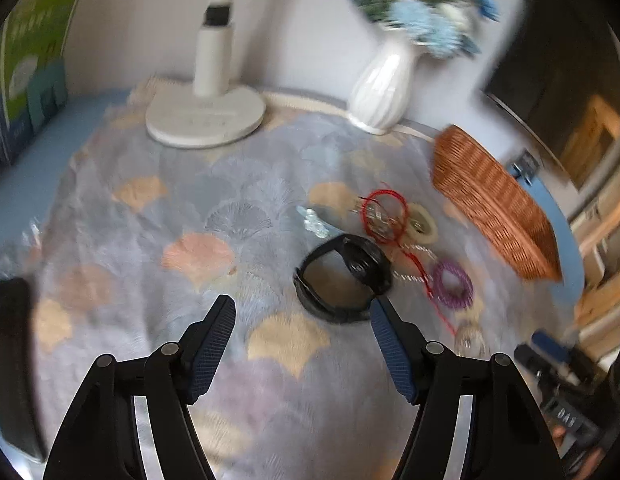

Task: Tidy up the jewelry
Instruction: 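Grasp the black watch with the left tool while the right tool grasps the purple coil bracelet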

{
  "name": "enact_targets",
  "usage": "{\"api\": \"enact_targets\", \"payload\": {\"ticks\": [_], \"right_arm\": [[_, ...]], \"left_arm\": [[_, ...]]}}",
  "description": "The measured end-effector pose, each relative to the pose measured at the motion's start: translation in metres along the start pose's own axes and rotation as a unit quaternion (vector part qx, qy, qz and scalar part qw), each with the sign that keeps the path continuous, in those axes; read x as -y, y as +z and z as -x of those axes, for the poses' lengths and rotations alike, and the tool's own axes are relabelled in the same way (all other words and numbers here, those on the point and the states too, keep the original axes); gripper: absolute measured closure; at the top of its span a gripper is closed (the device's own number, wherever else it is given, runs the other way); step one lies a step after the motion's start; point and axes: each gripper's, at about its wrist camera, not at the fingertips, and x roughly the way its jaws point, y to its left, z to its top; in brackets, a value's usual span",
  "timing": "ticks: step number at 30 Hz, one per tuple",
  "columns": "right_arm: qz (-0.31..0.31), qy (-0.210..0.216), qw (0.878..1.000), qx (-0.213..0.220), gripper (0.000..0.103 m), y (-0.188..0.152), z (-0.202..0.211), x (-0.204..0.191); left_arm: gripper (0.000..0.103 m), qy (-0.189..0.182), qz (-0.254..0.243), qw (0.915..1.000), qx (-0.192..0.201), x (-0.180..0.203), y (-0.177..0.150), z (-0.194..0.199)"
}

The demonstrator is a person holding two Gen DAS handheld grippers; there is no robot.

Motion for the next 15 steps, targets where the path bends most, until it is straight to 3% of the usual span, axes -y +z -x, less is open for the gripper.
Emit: {"api": "enact_targets", "payload": {"ticks": [4, 6, 12, 15], "right_arm": [[-0.006, 0.038, 0.999, -0.013, 0.056, 0.027, -0.021, 0.004], [0.001, 0.064, 0.998, -0.019, 0.056, 0.044, -0.033, 0.002], [0.018, 0.087, 0.995, -0.051, 0.057, 0.065, -0.069, -0.013], [0.029, 0.084, 0.995, -0.055, 0.067, 0.068, -0.079, -0.02]], "left_arm": [[0.049, 0.011, 0.02, 0.9996, -0.015, 0.003, 0.002, -0.024], [0.05, 0.028, 0.022, 0.9991, -0.022, 0.008, 0.001, -0.034], [0.05, 0.038, 0.046, 0.9979, -0.026, 0.007, 0.001, -0.043], [0.053, 0.036, 0.062, 0.9971, -0.025, 0.003, 0.002, -0.045]]}}
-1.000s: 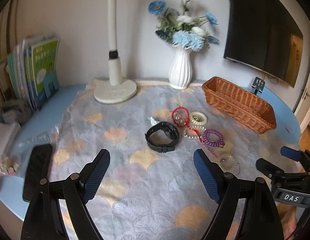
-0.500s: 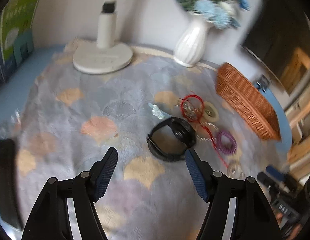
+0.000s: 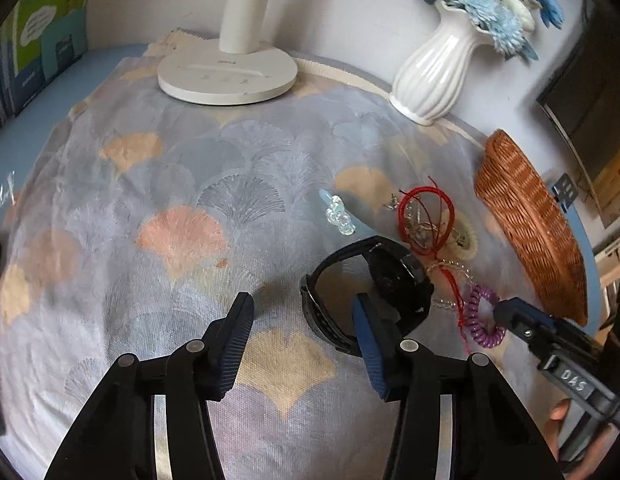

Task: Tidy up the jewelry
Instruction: 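Grasp the black watch with the left tool while the right tool grasps the purple coil bracelet, then carry the watch with the left tool while the right tool carries the purple coil over the basket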

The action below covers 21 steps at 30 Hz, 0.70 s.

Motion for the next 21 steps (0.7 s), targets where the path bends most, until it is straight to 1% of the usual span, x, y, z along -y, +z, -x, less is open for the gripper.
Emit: {"api": "enact_targets", "payload": {"ticks": [1, 2, 3, 4, 5, 6, 8, 9, 11, 13, 16, 19, 21], "right_arm": [[0.005, -0.006, 1.0, -0.004, 0.072, 0.001, -0.004, -0.002], [0.008, -0.009, 1.0, -0.006, 0.074, 0.002, -0.007, -0.003], [0.01, -0.006, 1.0, -0.009, 0.077, 0.001, -0.01, -0.003], [0.011, -0.005, 1.0, -0.012, 0.083, 0.001, -0.013, -0.004], [0.013, -0.007, 1.0, -0.013, 0.086, 0.001, -0.015, -0.004], [0.015, -0.009, 1.0, -0.011, 0.087, 0.001, -0.015, -0.004], [0.011, -0.003, 1.0, -0.004, 0.088, 0.001, -0.01, -0.002], [0.009, 0.0, 1.0, -0.001, 0.088, 0.0, -0.007, 0.001], [0.004, 0.006, 1.0, 0.004, 0.088, -0.001, 0.001, 0.005], [-0.001, 0.016, 1.0, 0.011, 0.088, -0.001, 0.012, 0.01], [0.0, 0.016, 0.999, 0.031, 0.088, -0.002, 0.032, 0.015], [-0.006, 0.021, 0.999, 0.047, 0.088, -0.002, 0.051, 0.023], [-0.012, 0.023, 0.998, 0.063, 0.088, 0.001, 0.067, 0.032]], "left_arm": [[0.059, 0.006, 0.001, 1.0, 0.003, -0.001, 0.0, 0.0], [0.061, 0.014, -0.001, 0.9999, 0.004, 0.001, -0.001, 0.0], [0.07, 0.011, -0.003, 0.9999, 0.003, 0.002, -0.001, 0.0], [0.081, 0.002, -0.004, 1.0, 0.0, 0.003, -0.002, 0.0], [0.084, -0.006, -0.003, 1.0, 0.0, 0.006, -0.002, 0.0], [0.087, -0.002, -0.006, 1.0, 0.001, 0.009, -0.001, 0.0], [0.089, 0.015, -0.02, 0.9996, 0.009, 0.017, -0.003, 0.001], [0.091, 0.015, -0.022, 0.9996, 0.012, 0.018, -0.003, 0.002], [0.093, 0.002, -0.018, 0.9997, 0.019, 0.02, -0.004, 0.007], [0.093, -0.014, -0.017, 0.9995, 0.023, 0.024, -0.004, 0.015], [0.093, -0.023, -0.026, 0.999, 0.03, 0.033, -0.005, 0.024], [0.093, -0.046, -0.029, 0.9981, 0.03, 0.045, -0.005, 0.033], [0.093, -0.059, -0.044, 0.9968, 0.032, 0.061, 0.001, 0.04]]}}
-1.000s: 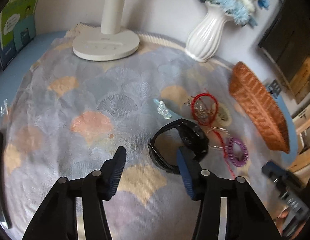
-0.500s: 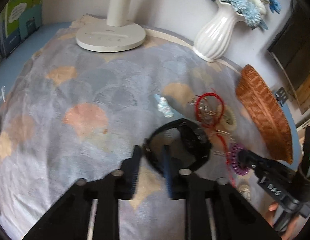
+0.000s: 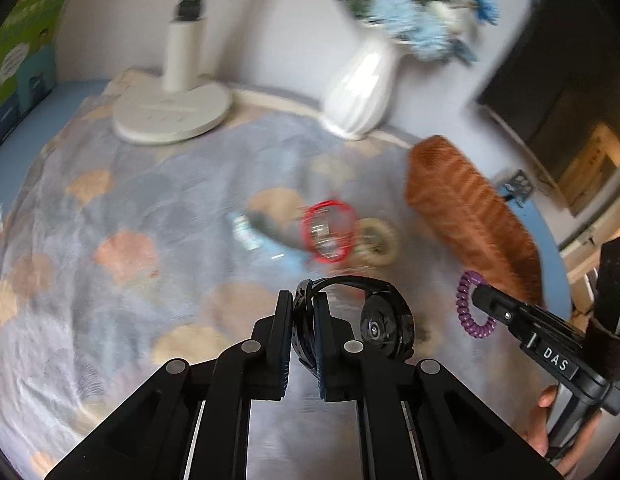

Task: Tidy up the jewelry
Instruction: 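Carry the watch with the left tool while the right tool carries the purple coil over the basket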

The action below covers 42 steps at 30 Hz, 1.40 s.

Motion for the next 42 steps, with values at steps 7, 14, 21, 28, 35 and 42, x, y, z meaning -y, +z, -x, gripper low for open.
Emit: {"api": "enact_targets", "payload": {"ticks": [7, 14, 21, 28, 35, 42], "right_arm": [[-0.027, -0.09, 0.994, 0.057, 0.089, 0.041, 0.049, 0.069], [-0.077, -0.111, 0.991, -0.007, 0.089, 0.053, 0.012, 0.153], [-0.039, 0.016, 0.999, 0.032, 0.072, 0.014, 0.062, 0.126], [-0.014, 0.033, 0.999, -0.017, 0.071, -0.025, 0.031, 0.068], [-0.065, -0.062, 0.995, -0.037, 0.07, -0.033, -0.027, 0.065], [-0.03, -0.12, 0.992, -0.031, 0.09, -0.015, -0.056, 0.051]], "left_arm": [[0.093, -0.04, -0.087, 0.9952, 0.02, 0.093, 0.056, 0.0], [0.093, -0.064, -0.145, 0.9873, -0.001, 0.197, 0.106, -0.073], [0.092, -0.058, -0.151, 0.9868, -0.012, 0.207, 0.112, -0.105], [0.092, -0.058, -0.147, 0.9874, -0.008, 0.19, 0.11, -0.102], [0.092, -0.076, -0.148, 0.9861, 0.002, 0.182, 0.116, -0.095], [0.092, -0.092, -0.144, 0.9852, -0.008, 0.178, 0.12, -0.109]]}}
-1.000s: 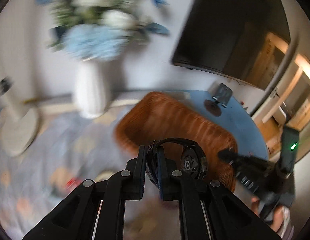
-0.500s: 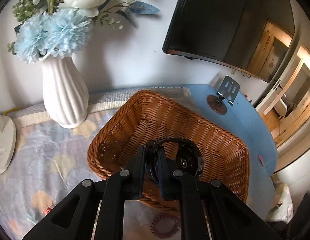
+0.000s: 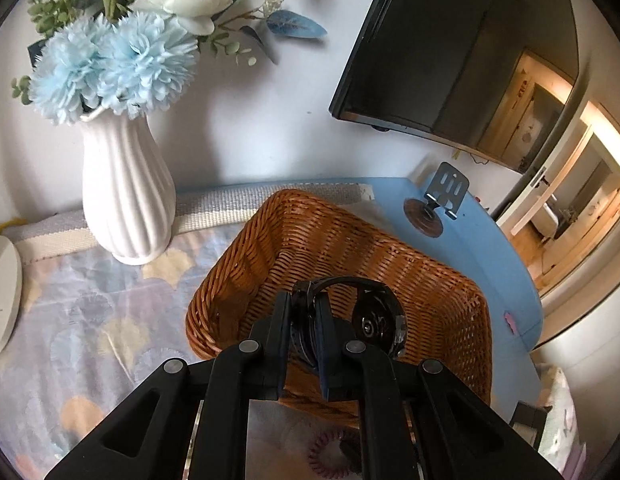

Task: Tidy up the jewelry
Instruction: 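Carry the watch with the left tool while the right tool carries the purple coil over the basket, then open the left tool over the basket while the right tool releases the purple coil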

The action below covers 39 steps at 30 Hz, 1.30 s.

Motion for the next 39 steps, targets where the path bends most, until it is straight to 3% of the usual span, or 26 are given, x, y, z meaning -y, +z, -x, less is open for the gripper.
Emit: {"api": "enact_targets", "payload": {"ticks": [2, 5, 8, 11, 14, 17, 21, 27, 30, 32, 36, 39], "right_arm": [[0.029, -0.004, 1.0, -0.003, 0.091, -0.003, 0.001, -0.01], [0.032, 0.052, 0.998, -0.016, 0.091, -0.005, 0.02, -0.014], [0.032, 0.091, 0.995, 0.015, 0.091, 0.005, 0.059, -0.01], [0.03, 0.058, 0.996, 0.065, 0.091, 0.028, 0.092, 0.007], [0.007, 0.014, 0.997, 0.081, 0.091, 0.055, 0.092, 0.035], [-0.022, -0.027, 0.998, 0.054, 0.091, 0.088, 0.062, 0.067], [-0.051, -0.033, 0.998, -0.001, 0.091, 0.108, 0.013, 0.088], [-0.062, -0.03, 0.997, -0.025, 0.091, 0.105, 0.0, 0.099], [-0.075, -0.014, 0.997, -0.026, 0.09, 0.106, -0.004, 0.105], [-0.082, -0.008, 0.996, -0.021, 0.09, 0.107, -0.001, 0.111], [-0.093, 0.023, 0.995, 0.006, 0.087, 0.1, 0.035, 0.109], [-0.078, 0.036, 0.995, 0.044, 0.076, 0.09, 0.077, 0.089]], "left_arm": [[0.092, -0.001, -0.001, 1.0, -0.003, -0.001, 0.001, -0.003], [0.092, -0.001, -0.003, 1.0, -0.003, -0.001, 0.003, -0.006], [0.092, -0.003, -0.004, 1.0, -0.003, -0.001, 0.006, -0.008], [0.092, -0.001, -0.003, 1.0, -0.004, 0.0, 0.01, -0.012], [0.092, 0.002, -0.002, 1.0, -0.008, 0.002, 0.013, -0.021], [0.092, 0.009, -0.003, 0.9997, -0.021, 0.006, 0.014, -0.035], [0.092, 0.027, -0.011, 0.9986, -0.044, 0.013, 0.013, -0.059], [0.093, 0.038, -0.016, 0.9979, -0.049, 0.017, 0.011, -0.071], [0.092, 0.031, -0.028, 0.9988, -0.026, 0.021, 0.012, -0.06], [0.085, 0.026, -0.028, 0.999, -0.023, 0.02, 0.012, -0.05], [0.074, 0.02, -0.03, 0.9993, 0.002, 0.015, 0.009, -0.007], [0.067, 0.017, -0.031, 0.9988, 0.033, 0.007, -0.001, 0.041]]}}
